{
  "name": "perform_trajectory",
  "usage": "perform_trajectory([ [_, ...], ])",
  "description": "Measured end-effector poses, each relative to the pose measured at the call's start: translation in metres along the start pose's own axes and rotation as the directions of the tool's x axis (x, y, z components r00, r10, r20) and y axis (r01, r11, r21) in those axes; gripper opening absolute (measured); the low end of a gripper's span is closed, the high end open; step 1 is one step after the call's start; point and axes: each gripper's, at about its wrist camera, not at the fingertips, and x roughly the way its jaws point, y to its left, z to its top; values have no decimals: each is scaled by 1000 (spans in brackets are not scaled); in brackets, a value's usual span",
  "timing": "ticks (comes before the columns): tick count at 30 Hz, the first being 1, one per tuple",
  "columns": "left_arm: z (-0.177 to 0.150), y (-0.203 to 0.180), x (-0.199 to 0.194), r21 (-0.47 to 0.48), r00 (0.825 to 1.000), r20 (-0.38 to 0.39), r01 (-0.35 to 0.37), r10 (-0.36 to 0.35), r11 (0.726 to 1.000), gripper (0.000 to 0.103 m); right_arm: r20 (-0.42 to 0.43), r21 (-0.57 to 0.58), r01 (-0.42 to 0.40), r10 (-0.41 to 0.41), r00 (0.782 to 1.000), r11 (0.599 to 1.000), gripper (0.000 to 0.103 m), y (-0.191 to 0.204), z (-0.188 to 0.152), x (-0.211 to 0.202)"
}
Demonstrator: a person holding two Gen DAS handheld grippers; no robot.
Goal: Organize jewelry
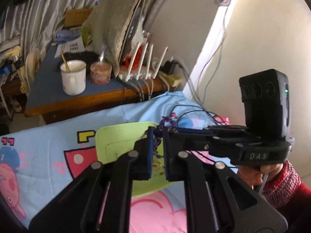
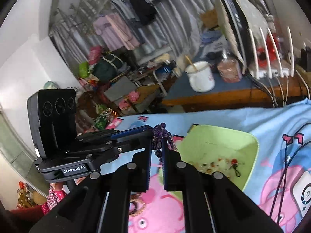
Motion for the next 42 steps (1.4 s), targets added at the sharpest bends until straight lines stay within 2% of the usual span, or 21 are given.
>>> perform_trajectory([
  [4, 0, 20, 36, -49, 999, -41, -7, 5, 999, 8, -41, 31, 32, -31, 999, 999, 0, -26, -5, 21],
  [5, -2, 26, 46, -61, 999, -42, -35, 32, 998, 9, -51, 43, 71, -69, 996, 997, 0, -34, -6, 29],
  [6, -4, 29, 56, -62, 996, -51, -71, 67, 996, 15, -56, 41, 122, -119, 991, 992, 0, -39, -8, 36],
  [7, -7, 32, 67, -60, 993, -68, -104, 100, 993, 43, -64, 24, 180, -178, 982, 983, 0, -44, -9, 45],
  [8, -11, 37, 80, -60, 983, -99, -161, 155, 985, 52, -100, 1, 258, -256, 961, 966, 0, -55, -13, 58],
  [9, -17, 45, 95, -65, 968, -153, -209, 198, 976, 52, -138, 7, 303, -299, 944, 953, 0, -65, -18, 66],
  [10, -20, 50, 102, -74, 960, -192, -222, 204, 972, 51, -154, 23, 323, -316, 936, 946, 0, -71, -21, 68],
  [11, -24, 53, 99, -95, 961, -200, -212, 190, 973, 50, -150, 50, 313, -303, 941, 948, 0, -74, -26, 64],
  [12, -25, 53, 93, -100, 967, -179, -200, 180, 975, 50, -121, 56, 285, -277, 953, 957, 0, -70, -29, 55],
  [17, -30, 38, 22, -91, 987, -26, -161, 159, 983, 50, 2, 6, 270, -270, 963, 963, 0, -34, -54, 17],
  [21, -55, 30, -24, -73, 984, 18, -174, 175, 982, 50, 21, -34, 205, -205, 979, 978, 0, 0, -90, 11],
  [25, -100, 38, -59, -98, 978, 15, -204, 206, 974, 50, -46, -62, 144, -147, 988, 988, 0, 30, -125, 32],
  [29, -147, 56, -87, -164, 969, -8, -243, 245, 956, 50, -124, -93, 126, -137, 983, 988, 0, 48, -151, 56],
  [32, -176, 68, -102, -226, 970, -22, -243, 244, 944, 50, -180, -101, 121, -138, 974, 987, 0, 58, -160, 75],
  [36, -200, 68, -111, -266, 975, -26, -221, 222, 938, 50, -201, -185, 164, -201, 959, 969, 0, 74, -151, 102],
  [37, -203, 66, -110, -267, 977, -26, -209, 210, 941, 50, -216, -219, 184, -232, 948, 958, 0, 78, -148, 111],
  [39, -207, 56, -105, -239, 982, -32, -190, 187, 952, 50, -206, -296, 224, -292, 934, 928, 0, 83, -151, 118],
  [42, -209, 38, -88, -163, 975, -83, -217, 206, 962, 50, -216, -290, 224, -292, 932, 930, 0, 79, -152, 113],
])
